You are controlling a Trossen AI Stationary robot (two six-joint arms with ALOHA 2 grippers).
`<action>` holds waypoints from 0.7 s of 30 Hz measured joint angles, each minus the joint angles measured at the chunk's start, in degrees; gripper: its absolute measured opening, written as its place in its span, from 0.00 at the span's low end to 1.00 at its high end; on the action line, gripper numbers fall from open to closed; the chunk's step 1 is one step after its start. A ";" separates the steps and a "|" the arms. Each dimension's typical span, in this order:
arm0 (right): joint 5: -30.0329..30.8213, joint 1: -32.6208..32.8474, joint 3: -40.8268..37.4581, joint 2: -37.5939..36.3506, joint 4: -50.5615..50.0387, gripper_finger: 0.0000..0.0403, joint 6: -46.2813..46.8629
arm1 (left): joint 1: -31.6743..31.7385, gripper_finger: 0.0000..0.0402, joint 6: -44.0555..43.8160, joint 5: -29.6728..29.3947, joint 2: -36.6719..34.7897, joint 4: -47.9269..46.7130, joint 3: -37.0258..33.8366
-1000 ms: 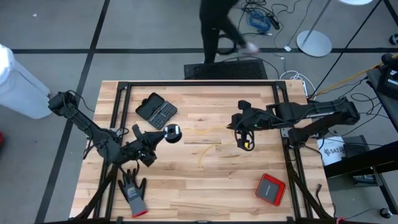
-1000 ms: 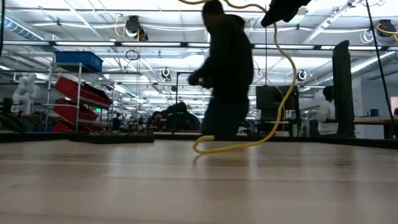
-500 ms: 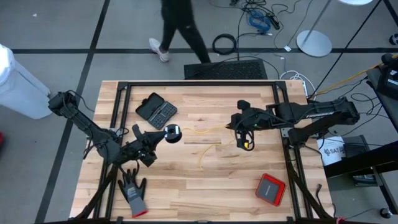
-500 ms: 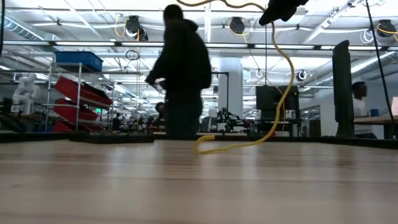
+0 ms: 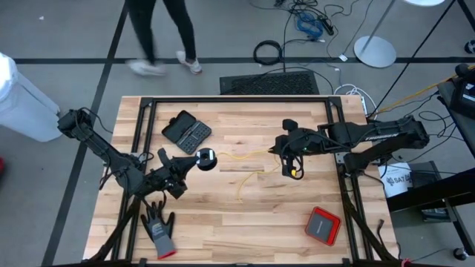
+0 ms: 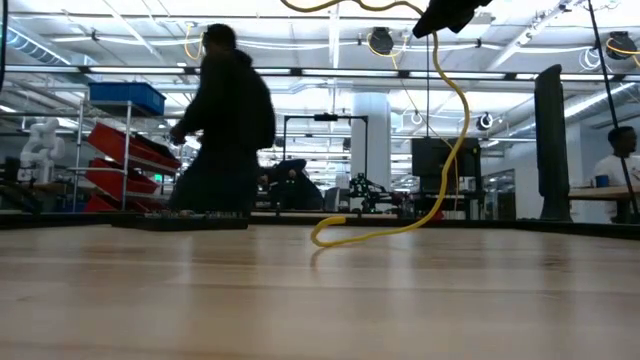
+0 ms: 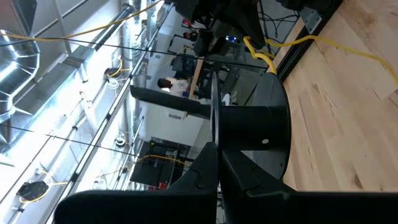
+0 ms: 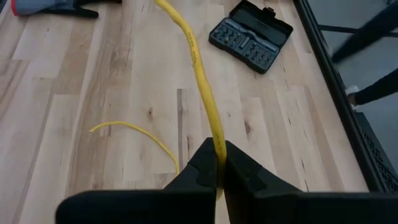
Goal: Coil cords
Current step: Coil the yellow wire onto the spool
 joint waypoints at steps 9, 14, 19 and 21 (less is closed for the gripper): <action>2.51 -0.02 0.00 0.00 1.13 0.00 -1.44 | 0.22 0.00 -2.45 2.29 0.00 0.04 0.00; 2.94 -0.02 0.00 0.00 3.58 0.00 -2.65 | 0.80 0.00 -2.87 4.74 -0.02 0.59 0.00; 4.54 0.00 0.00 0.04 5.50 0.00 -2.99 | 1.77 0.00 -7.88 7.37 -0.02 2.36 0.00; 6.59 0.00 0.00 0.05 5.88 0.00 -3.23 | 2.39 0.00 -10.79 8.64 -0.02 4.89 0.00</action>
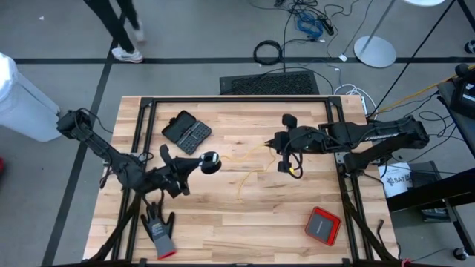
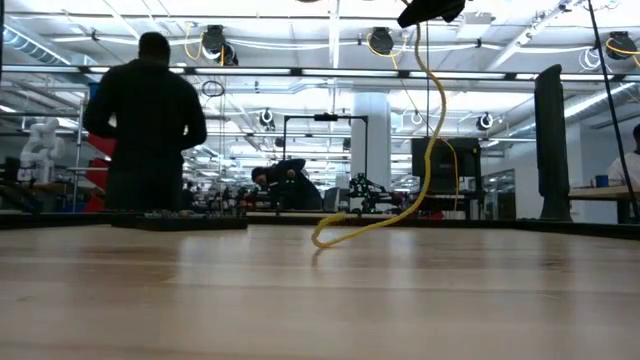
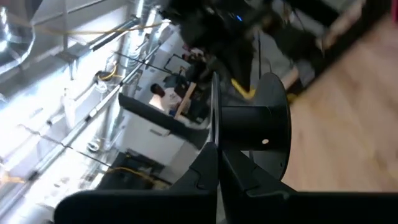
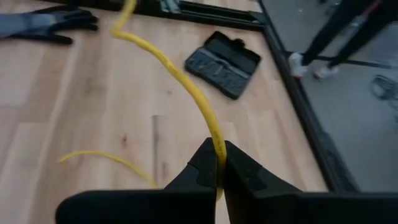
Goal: Coil cords
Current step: Coil the yellow wire onto the spool
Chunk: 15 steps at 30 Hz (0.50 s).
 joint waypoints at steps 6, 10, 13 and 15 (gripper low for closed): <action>4.46 -0.02 0.00 1.14 0.15 0.00 -0.04 | 1.99 0.00 -8.68 2.60 0.00 5.90 0.02; 5.46 -0.04 0.00 2.67 0.44 0.00 -0.44 | 3.76 0.00 -14.46 5.74 0.00 6.47 0.02; 5.50 -0.13 0.00 3.95 2.33 0.00 -1.05 | 5.25 0.00 -18.51 9.44 0.00 6.50 0.02; 5.48 -0.31 0.00 4.93 3.94 0.00 -1.45 | 6.32 0.00 -21.65 12.17 0.00 7.06 0.02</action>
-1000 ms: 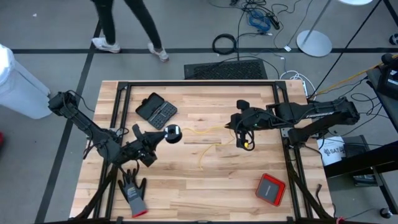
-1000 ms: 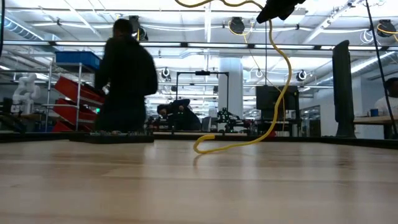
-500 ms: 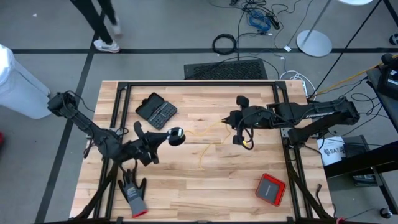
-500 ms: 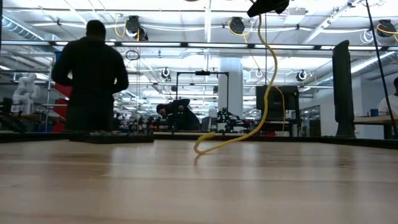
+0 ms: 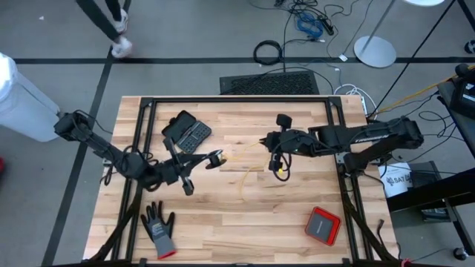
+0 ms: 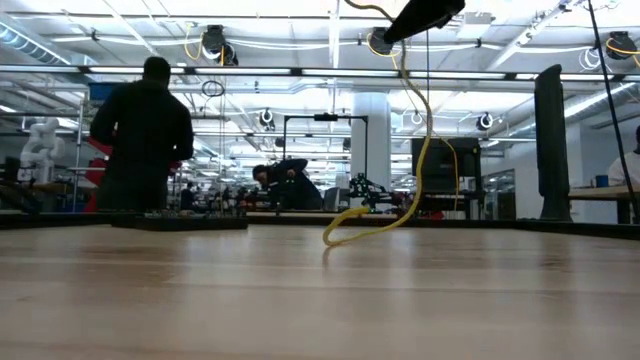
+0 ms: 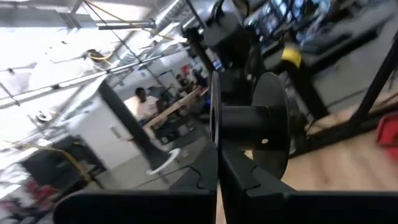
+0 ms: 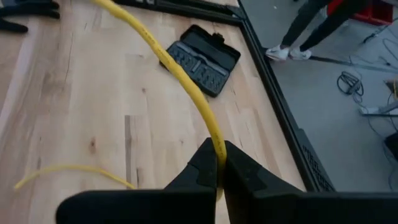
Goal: Coil cords
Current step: Coil the yellow wire onto the spool
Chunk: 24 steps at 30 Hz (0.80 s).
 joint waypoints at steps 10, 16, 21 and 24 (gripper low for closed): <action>-0.61 -2.66 0.00 6.06 1.31 0.00 -0.09 | 3.04 0.00 -8.60 6.36 0.00 5.24 0.00; -0.94 -3.86 0.00 10.18 3.93 0.00 -1.54 | 3.16 0.00 -9.39 6.81 0.02 6.05 0.00; -4.95 -4.41 0.00 12.04 7.55 0.00 -2.62 | 3.31 0.00 -9.43 6.76 0.80 8.24 0.00; -6.27 -4.47 0.00 12.70 10.56 0.00 -2.64 | 3.51 0.00 -9.54 6.72 1.93 11.07 0.00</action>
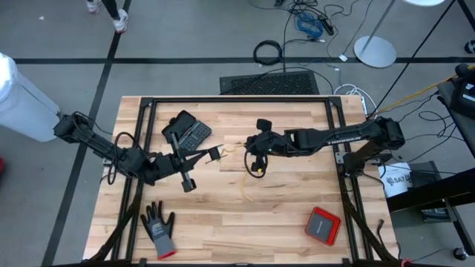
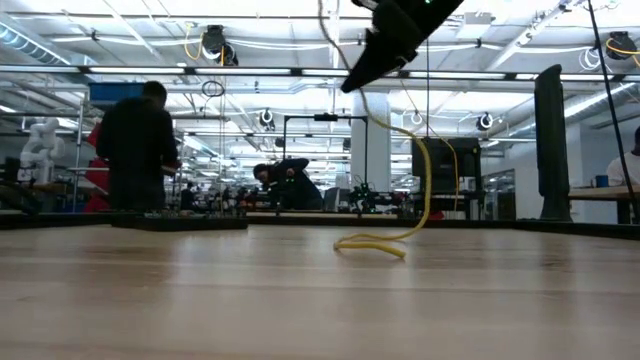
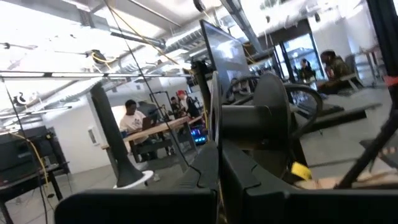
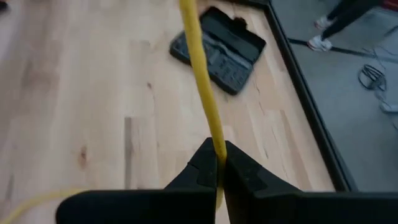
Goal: Coil cords
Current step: Coil the yellow wire onto the spool
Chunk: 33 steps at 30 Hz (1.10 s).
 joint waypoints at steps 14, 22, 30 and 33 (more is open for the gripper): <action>-3.61 1.07 -0.02 -0.01 6.75 0.00 0.22 | 5.07 0.00 0.20 -0.47 13.06 17.59 0.00; -3.61 2.74 -0.02 -0.03 7.95 0.00 -0.70 | 7.81 0.00 0.31 -0.80 17.97 20.86 0.00; -3.61 4.09 1.50 -0.07 7.48 0.00 -1.51 | 8.58 0.00 0.95 -1.41 19.08 20.85 0.00; -3.61 4.61 2.26 -0.13 7.40 0.00 -1.70 | 8.57 0.00 2.98 -2.34 19.19 20.17 0.00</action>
